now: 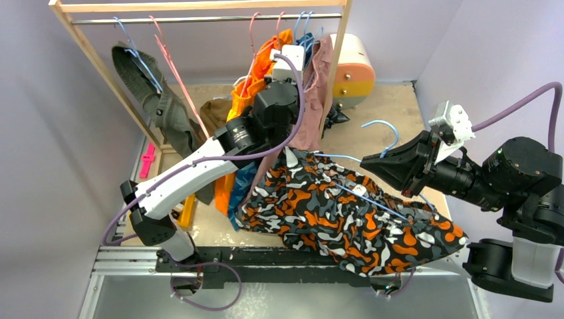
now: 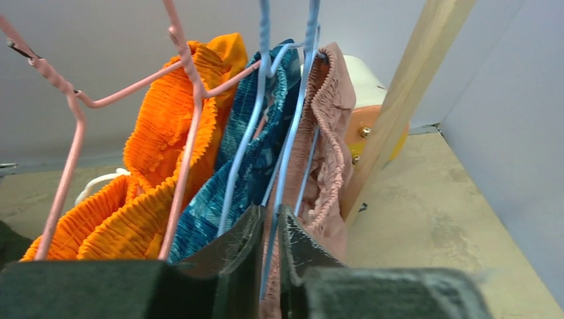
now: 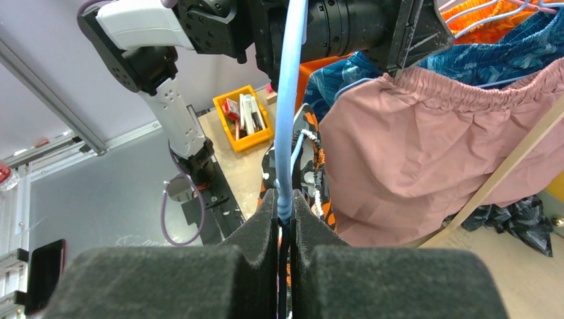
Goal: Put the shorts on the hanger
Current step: Place the hanger at the clothesline.
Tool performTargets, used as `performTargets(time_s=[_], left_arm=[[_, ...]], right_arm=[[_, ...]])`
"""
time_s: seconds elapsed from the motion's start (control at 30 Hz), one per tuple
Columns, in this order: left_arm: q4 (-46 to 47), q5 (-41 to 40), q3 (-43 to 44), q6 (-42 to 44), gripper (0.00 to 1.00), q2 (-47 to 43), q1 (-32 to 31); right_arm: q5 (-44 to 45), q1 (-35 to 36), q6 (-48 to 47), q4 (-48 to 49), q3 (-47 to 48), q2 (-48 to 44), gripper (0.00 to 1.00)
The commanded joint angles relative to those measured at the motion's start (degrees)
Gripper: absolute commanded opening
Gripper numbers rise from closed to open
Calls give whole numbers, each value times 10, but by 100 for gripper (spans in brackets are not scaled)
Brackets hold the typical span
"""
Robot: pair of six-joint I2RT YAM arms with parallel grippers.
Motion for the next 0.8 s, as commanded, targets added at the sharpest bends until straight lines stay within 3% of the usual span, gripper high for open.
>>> performTargets(time_s=[0.0,0.07,0.17,0.33,0.47,0.67,0.77], left_arm=[[-3,-38,1,12,6,-9,15],[-2,-38,-6,2,0,-17,24],[-3,-14,-16,-12,0,-32,37],[-25,40,-5,-24,29,-40,40],[-32,73,3,-29,38,-38,41],[-34,102,12,-26,41,-29,41],[-42,111,21,-24,32,-19,43]], right_arm=[[2,1,-1,40,14,-3,0],[4,2,-2,40,12,-4,0],[4,2,-3,42,10,-5,0],[6,1,-3,46,5,-7,0],[5,1,-4,50,2,-7,0],[4,1,-3,50,1,-10,0],[5,1,-3,50,-2,-13,0]])
